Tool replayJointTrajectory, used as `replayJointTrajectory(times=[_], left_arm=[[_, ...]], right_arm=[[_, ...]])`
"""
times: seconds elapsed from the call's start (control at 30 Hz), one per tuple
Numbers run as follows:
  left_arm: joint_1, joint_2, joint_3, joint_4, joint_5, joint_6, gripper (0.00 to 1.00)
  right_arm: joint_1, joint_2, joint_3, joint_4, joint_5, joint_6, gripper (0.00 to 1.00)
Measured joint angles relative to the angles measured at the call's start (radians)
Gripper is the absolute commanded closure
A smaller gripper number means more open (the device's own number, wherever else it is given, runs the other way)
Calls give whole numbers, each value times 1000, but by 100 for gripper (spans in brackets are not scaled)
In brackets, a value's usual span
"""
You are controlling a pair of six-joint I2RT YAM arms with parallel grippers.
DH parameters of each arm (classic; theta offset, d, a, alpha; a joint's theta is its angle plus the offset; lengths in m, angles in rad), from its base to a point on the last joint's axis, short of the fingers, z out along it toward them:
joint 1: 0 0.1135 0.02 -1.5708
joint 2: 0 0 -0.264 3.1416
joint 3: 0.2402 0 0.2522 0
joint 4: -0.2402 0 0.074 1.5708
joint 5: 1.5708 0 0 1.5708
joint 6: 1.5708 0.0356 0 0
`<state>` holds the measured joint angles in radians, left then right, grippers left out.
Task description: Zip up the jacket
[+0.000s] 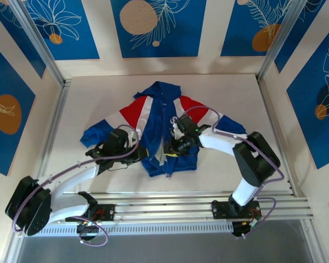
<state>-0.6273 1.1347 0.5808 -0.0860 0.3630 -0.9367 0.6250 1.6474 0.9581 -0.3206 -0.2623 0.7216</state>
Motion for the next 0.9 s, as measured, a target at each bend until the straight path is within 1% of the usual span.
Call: replayJointTrajectory(times=[0.1,0.17,0.3,0.33,0.53,0.8,0.87,0.9], left_arm=[[-2,-34,0,26,-5,-17,100],[-2,-38,0,43,-8,-32,100],[-2,-38,-5,86,-8,-63,100],[-2,-38,-8,96,-8,-69,100],[-2,-32,-38,128,-7,-92,100],[-2,-32,-60,168,-3,-118,100],[-2,-32,-66,177,1,-123,100],[-2,-32,-68,180,3,-126,100]], right_arm=[[-16,-63,14,-2,-8,43,67],[-24,-76,24,9,-29,77,63],[-19,-75,23,44,-79,173,50],[-11,-74,22,57,-91,193,49],[26,-47,21,130,-150,292,48],[31,-5,21,170,-179,353,47],[32,6,21,185,-190,363,50],[33,13,21,193,-195,369,55]])
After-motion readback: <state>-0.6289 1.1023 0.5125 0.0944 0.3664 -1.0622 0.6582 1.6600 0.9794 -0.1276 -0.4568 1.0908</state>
